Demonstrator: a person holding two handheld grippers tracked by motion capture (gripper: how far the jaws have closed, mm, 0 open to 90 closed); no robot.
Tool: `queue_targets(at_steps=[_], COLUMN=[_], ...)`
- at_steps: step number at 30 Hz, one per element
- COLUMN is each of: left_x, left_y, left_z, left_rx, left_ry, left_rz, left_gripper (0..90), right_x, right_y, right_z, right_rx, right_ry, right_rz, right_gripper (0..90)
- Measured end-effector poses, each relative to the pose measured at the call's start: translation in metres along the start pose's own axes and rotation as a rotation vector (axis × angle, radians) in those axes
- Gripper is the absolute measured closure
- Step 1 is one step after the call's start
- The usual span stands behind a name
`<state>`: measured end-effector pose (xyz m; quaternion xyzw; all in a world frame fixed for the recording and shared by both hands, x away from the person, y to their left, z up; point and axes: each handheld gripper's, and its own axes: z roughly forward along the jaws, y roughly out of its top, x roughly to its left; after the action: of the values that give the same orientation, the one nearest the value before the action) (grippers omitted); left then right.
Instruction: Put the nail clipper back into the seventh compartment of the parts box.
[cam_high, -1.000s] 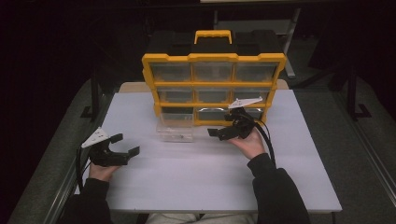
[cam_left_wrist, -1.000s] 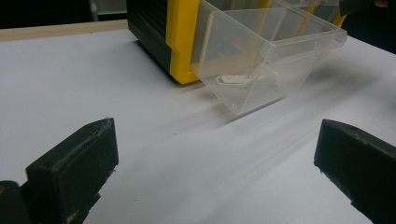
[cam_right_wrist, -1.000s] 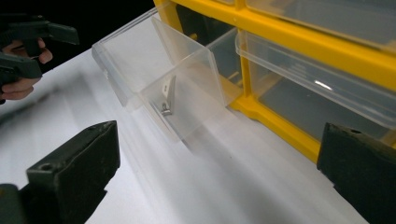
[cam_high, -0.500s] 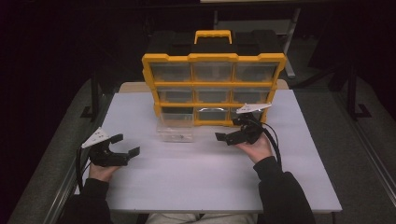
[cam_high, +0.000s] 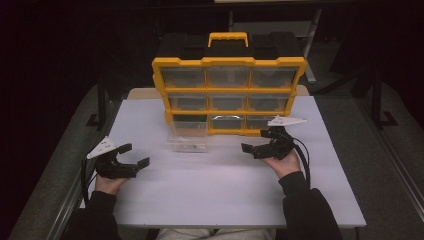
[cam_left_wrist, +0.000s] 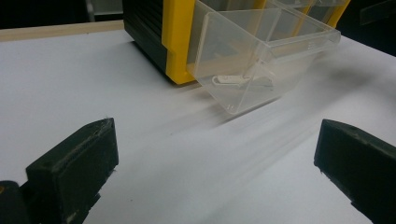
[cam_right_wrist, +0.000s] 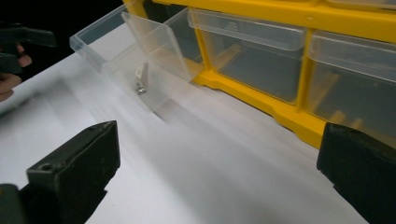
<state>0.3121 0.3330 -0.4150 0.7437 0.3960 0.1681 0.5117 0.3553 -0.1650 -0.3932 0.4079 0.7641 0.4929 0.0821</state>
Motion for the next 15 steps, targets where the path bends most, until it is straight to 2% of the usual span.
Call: queue_targets(at_steps=[3,15], left_x=[-0.001,-0.001], left_y=[0.000,0.000], left_z=[0.001,0.001], left_rx=[0.003,0.008], left_ry=[-0.001,-0.002], left_rz=[0.000,0.003], left_gripper=[0.0,0.0], right_x=[-0.005,-0.011], right_y=[-0.003,-0.013], right_z=[-0.005,-0.021], right_rx=[-0.024,-0.064], right_ry=[-0.013,-0.044], right_rz=[0.004,-0.011], right_gripper=[0.0,0.0])
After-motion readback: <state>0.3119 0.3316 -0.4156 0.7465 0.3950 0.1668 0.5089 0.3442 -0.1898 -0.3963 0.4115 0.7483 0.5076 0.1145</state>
